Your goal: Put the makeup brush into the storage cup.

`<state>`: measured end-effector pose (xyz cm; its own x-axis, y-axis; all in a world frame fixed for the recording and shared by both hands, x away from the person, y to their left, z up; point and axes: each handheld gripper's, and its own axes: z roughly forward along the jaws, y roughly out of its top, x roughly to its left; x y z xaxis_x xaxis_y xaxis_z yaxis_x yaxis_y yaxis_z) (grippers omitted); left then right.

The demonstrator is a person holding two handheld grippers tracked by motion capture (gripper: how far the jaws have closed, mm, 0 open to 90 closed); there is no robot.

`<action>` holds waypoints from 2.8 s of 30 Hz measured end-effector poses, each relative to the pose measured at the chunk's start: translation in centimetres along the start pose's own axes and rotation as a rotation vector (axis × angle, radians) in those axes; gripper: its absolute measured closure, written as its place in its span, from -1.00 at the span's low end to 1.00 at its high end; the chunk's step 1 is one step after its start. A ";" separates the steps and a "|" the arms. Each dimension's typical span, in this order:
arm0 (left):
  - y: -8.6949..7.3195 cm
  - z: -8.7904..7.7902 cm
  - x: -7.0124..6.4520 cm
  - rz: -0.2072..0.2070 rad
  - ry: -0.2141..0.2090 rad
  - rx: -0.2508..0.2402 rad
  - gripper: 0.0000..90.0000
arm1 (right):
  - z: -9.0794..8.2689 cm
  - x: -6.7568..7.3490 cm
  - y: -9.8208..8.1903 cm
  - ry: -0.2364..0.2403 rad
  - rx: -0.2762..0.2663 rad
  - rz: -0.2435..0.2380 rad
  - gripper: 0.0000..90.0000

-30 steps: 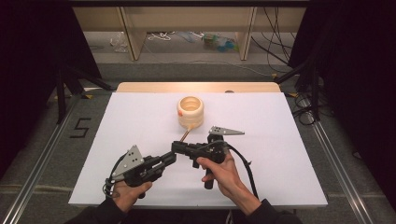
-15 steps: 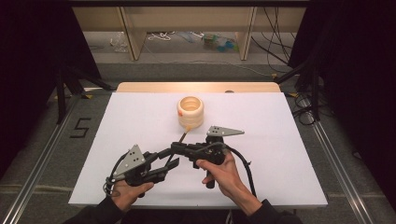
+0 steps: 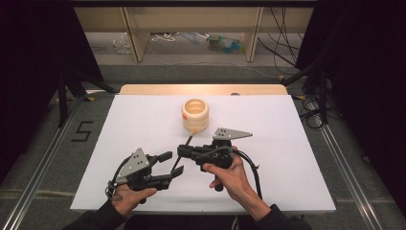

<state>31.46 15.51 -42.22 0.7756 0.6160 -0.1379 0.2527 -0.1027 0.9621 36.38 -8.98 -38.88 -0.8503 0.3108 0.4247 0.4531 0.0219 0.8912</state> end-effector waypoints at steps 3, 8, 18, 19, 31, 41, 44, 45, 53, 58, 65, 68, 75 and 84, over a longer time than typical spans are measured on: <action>0.0 0.0 0.1 0.006 -0.004 0.015 -0.29 | -0.2 0.0 0.2 -0.019 0.011 -0.024 0.86; -0.1 -0.2 0.3 0.009 0.008 0.030 -0.35 | -0.5 0.0 0.6 -0.055 0.030 -0.083 0.86; -0.6 -0.9 0.5 -0.011 0.020 0.059 -0.45 | -1.2 -0.1 1.4 -0.135 0.064 -0.184 0.86; -0.7 -0.9 0.5 -0.013 0.021 0.061 -0.45 | -1.3 -0.2 1.5 -0.148 0.079 -0.194 0.86; -1.2 -1.6 0.6 -0.013 0.037 0.085 -0.48 | -2.5 -1.2 2.6 -0.236 0.085 -0.237 0.86; -1.4 -1.8 0.6 -0.009 0.048 0.093 -0.48 | -3.0 -2.2 3.3 -0.289 0.095 -0.250 0.86; -1.4 -1.9 0.6 -0.014 0.049 0.089 -0.48 | -2.9 -2.6 3.4 -0.298 0.103 -0.249 0.85; -1.4 -1.9 0.6 -0.013 0.050 0.089 -0.48 | -2.8 -2.7 3.5 -0.295 0.098 -0.248 0.85; -1.5 -2.1 0.6 -0.001 0.051 0.094 -0.48 | -2.8 -3.7 4.4 -0.330 0.093 -0.251 0.85; -1.5 -2.1 0.5 -0.003 0.049 0.090 -0.50 | -2.7 -4.4 5.0 -0.342 0.100 -0.239 0.85; -1.4 -2.2 0.6 0.010 0.051 0.084 -0.51 | -2.2 -5.0 5.6 -0.374 0.097 -0.250 0.85; -1.4 -2.2 0.6 0.012 0.050 0.084 -0.51 | -2.0 -5.4 5.8 -0.392 0.091 -0.261 0.86; -1.4 -2.1 0.6 0.016 0.044 0.080 -0.52 | -1.7 -6.0 6.4 -0.409 0.089 -0.264 0.85; -1.3 -2.2 0.9 0.042 0.057 0.069 -0.52 | -1.2 -6.6 6.8 -0.417 0.087 -0.259 0.85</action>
<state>30.59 17.89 -43.07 0.7525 0.6535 -0.0822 0.2617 -0.1820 0.9478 44.76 -12.03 -35.38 -0.7662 0.6382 0.0754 0.2773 0.2225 0.9347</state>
